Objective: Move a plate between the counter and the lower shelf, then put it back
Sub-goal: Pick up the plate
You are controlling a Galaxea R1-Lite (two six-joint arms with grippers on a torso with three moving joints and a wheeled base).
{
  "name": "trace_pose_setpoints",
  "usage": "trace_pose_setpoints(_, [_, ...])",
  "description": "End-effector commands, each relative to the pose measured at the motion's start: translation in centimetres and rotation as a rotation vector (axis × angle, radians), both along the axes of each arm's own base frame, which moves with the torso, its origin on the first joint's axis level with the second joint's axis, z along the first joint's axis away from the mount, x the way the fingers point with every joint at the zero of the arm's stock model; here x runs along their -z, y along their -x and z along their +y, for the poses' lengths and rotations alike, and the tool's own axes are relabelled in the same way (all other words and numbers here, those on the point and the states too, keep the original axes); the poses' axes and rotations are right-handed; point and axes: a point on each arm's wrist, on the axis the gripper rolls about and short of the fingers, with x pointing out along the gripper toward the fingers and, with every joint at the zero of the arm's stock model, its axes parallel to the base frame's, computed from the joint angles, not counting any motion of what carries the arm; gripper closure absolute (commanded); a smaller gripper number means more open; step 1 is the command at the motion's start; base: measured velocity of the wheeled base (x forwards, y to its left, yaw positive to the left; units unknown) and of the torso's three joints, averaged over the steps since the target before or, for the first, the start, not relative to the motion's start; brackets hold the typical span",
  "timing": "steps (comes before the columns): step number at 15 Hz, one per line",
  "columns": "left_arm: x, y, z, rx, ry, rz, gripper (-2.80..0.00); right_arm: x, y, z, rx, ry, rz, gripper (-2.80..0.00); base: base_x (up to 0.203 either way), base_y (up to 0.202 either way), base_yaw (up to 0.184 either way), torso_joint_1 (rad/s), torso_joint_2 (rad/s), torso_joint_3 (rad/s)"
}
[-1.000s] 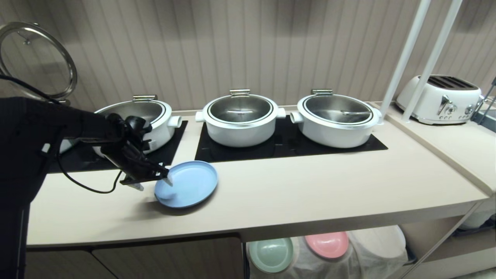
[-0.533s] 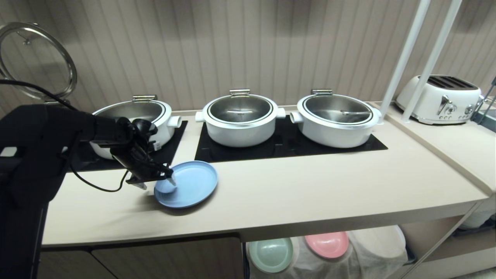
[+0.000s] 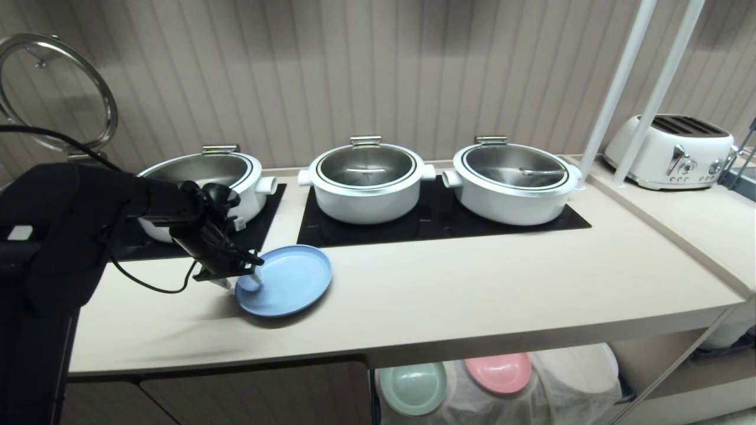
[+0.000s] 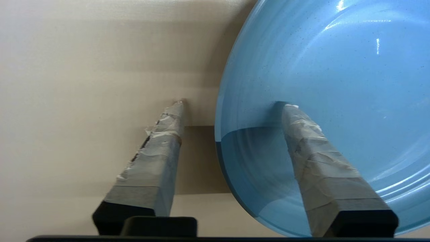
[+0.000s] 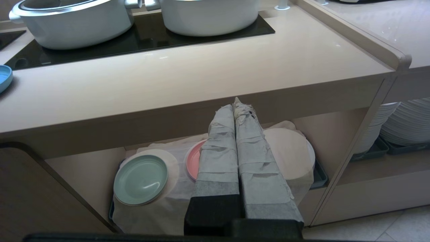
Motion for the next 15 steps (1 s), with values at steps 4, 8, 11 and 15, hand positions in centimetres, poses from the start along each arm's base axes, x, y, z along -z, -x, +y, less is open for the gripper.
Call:
trace_pose_setpoints(4, [0.04, 0.23, 0.08, -0.009, -0.004, 0.013, 0.00, -0.01, 0.00, 0.00, 0.000, -0.001, -0.001, 0.00, 0.000, 0.000, 0.000, 0.000, 0.00, 0.000])
trace_pose_setpoints(8, [-0.19, 0.32, 0.35, -0.018, -0.003, 0.010, 0.00, -0.01, 0.00, 0.00, 0.000, -0.001, -0.001, 0.00, 0.000, 0.000, 0.000, 0.000, 0.00, 0.000])
trace_pose_setpoints(11, [-0.28, 0.34, 0.41, -0.020, -0.003, 0.008, 0.00, -0.01, 0.00, 0.00, 0.000, -0.001, -0.001, 0.00, 0.000, 0.000, 0.000, 0.000, 0.00, 0.000])
trace_pose_setpoints(15, [-0.84, 0.61, 0.52, -0.054, 0.016, 0.002, 0.00, -0.01, 0.00, 0.00, 0.000, -0.001, -0.001, 0.00, 0.000, 0.000, 0.000, 0.000, 0.00, 0.000])
